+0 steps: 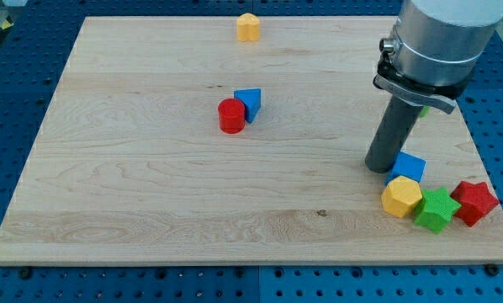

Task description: Move the blue triangle to the top left of the yellow hexagon

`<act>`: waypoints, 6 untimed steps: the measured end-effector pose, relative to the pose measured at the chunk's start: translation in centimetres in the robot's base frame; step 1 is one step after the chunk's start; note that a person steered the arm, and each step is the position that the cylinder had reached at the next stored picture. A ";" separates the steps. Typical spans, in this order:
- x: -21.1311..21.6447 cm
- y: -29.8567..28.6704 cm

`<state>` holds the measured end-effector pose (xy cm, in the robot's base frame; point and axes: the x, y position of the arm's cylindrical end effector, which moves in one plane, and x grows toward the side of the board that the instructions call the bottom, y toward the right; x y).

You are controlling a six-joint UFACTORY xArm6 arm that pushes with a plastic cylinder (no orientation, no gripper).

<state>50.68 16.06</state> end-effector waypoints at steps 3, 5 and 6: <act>0.0 3.5; -0.1 -9.0; -1.5 -16.6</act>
<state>49.16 -0.51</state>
